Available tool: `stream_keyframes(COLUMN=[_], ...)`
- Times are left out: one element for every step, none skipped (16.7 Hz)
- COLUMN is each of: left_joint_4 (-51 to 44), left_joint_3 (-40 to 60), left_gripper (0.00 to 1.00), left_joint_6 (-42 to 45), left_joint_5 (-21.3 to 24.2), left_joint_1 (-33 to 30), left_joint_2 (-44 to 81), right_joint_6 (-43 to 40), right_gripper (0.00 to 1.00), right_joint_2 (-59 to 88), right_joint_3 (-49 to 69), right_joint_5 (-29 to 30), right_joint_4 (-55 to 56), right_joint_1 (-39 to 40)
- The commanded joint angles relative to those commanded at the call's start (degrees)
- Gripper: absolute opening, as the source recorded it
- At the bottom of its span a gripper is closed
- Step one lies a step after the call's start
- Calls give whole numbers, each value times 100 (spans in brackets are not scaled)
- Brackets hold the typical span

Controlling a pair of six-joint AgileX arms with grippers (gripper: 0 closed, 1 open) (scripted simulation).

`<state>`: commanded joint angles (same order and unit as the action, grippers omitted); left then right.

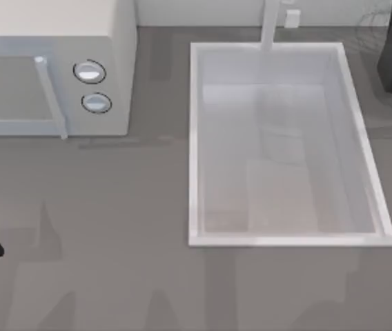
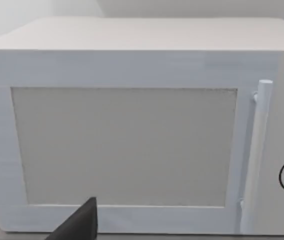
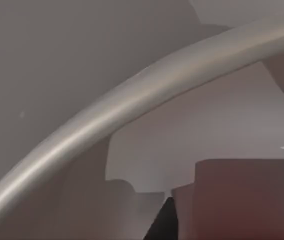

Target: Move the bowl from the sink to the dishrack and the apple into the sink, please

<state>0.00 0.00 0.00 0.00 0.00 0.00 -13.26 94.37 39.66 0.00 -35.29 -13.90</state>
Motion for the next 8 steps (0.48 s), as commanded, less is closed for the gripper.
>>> stream_keyframes(left_joint_4=[0,0,0,0,0,0,0,0], left_joint_3=[0,0,0,0,0,0,0,0], left_gripper=[100,100,100,100,100,100,100,100], left_joint_6=[0,0,0,0,0,0,0,0], left_joint_5=[0,0,0,0,0,0,0,0], left_joint_1=[0,0,0,0,0,0,0,0], left_joint_2=[0,0,0,0,0,0,0,0], right_joint_6=[0,0,0,0,0,41,41,36], right_gripper=[0,0,0,0,0,0,0,0], right_joint_2=[0,0,0,0,0,-427,-441,-491], right_joint_3=[0,0,0,0,0,225,240,309], right_joint_5=[0,0,0,0,0,-56,-56,-56], right_joint_4=[0,0,0,0,0,-401,-411,-473], right_joint_1=[0,0,0,0,0,-14,-16,-22])
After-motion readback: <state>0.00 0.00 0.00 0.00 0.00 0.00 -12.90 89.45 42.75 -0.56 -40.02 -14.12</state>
